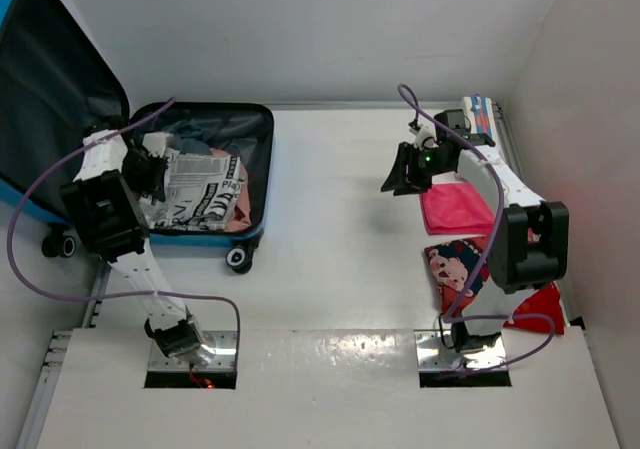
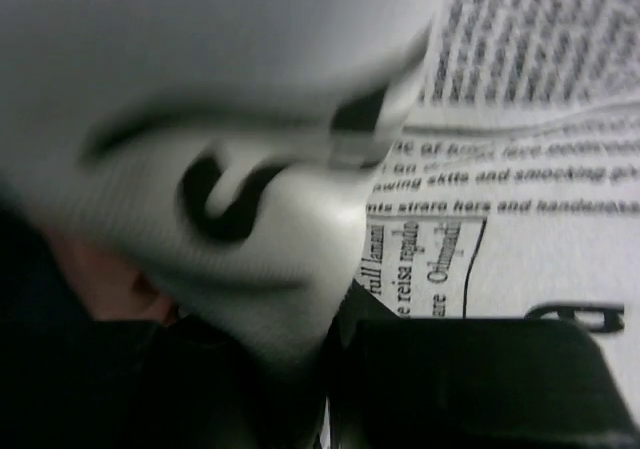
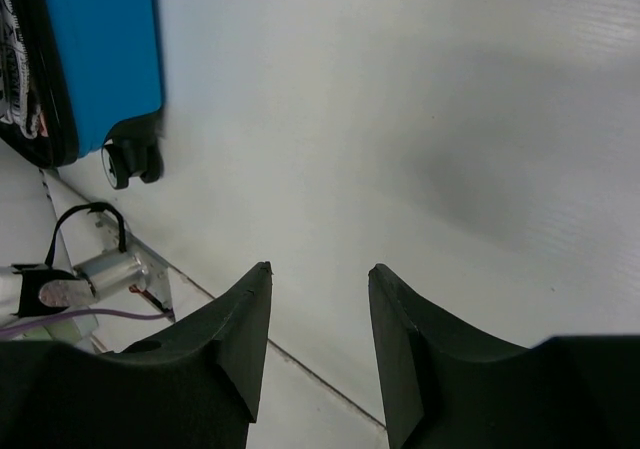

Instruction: Pack the luggage

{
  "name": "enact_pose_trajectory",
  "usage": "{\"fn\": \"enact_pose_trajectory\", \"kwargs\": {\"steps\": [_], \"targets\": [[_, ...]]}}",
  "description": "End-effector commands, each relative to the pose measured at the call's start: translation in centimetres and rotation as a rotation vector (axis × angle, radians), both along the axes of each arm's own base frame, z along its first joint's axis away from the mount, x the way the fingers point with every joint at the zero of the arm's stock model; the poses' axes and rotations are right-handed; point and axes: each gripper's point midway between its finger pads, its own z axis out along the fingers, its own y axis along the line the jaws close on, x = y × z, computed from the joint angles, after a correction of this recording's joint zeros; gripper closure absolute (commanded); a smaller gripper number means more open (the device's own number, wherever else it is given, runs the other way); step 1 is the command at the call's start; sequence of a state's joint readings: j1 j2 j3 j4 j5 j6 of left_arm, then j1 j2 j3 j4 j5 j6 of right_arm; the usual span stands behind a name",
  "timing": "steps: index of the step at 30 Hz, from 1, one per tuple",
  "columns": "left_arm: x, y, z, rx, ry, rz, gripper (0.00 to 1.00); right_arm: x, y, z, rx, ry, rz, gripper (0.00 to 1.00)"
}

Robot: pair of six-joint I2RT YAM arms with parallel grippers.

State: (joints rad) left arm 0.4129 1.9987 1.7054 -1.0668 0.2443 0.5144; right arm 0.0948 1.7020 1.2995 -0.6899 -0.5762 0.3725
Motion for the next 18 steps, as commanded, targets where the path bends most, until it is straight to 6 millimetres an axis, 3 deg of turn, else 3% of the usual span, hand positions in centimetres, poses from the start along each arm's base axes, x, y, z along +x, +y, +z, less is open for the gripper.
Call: {"fn": "enact_pose_trajectory", "kwargs": {"steps": [1,2,5,7,9,10,11,12,15,16,17,18], "targets": [[3.4,-0.2,-1.7,0.046,-0.104,0.017,0.80,1.1,0.2,1.4,-0.004,-0.061,0.011,0.56],[3.5,-1.1,-2.9,0.026,-0.092,0.050,0.80,1.1,0.2,1.4,-0.008,-0.063,0.015,0.56],[5.6,-2.3,-3.6,0.036,-0.140,0.100,0.80,1.2,-0.2,1.4,-0.024,-0.077,0.032,0.56],[6.2,-2.1,-4.2,0.099,-0.144,0.133,0.76,1.3,-0.2,1.8,-0.029,-0.078,0.033,0.56],[6.4,-0.9,-2.4,0.182,-0.181,0.193,0.47,1.4,-0.6,2.0,-0.039,-0.090,0.040,0.55],[6.6,-0.8,-1.4,0.189,-0.215,0.196,0.26,1.4,-0.7,2.2,-0.042,-0.100,0.047,0.55],[6.8,-0.9,-0.1,0.192,-0.248,0.182,0.01,1.5,-1.3,2.1,-0.061,-0.103,0.037,0.54],[6.9,-1.1,1.2,0.152,-0.292,0.176,0.00,1.5,-1.6,2.6,-0.069,-0.123,0.027,0.52],[7.9,-0.8,11.7,0.095,-0.546,0.214,0.00,0.8,-3.7,2.0,-0.115,-0.135,-0.015,0.51],[8.4,-1.1,13.1,0.074,-0.581,0.214,0.00,1.0,-4.5,2.4,-0.126,-0.153,-0.035,0.51],[8.1,-1.5,16.8,0.071,-0.657,0.216,0.00,0.4,-5.1,1.1,-0.155,-0.140,-0.043,0.51],[8.2,-1.6,20.8,0.066,-0.744,0.241,0.00,0.3,-6.2,2.1,-0.196,-0.187,-0.064,0.50]]}}
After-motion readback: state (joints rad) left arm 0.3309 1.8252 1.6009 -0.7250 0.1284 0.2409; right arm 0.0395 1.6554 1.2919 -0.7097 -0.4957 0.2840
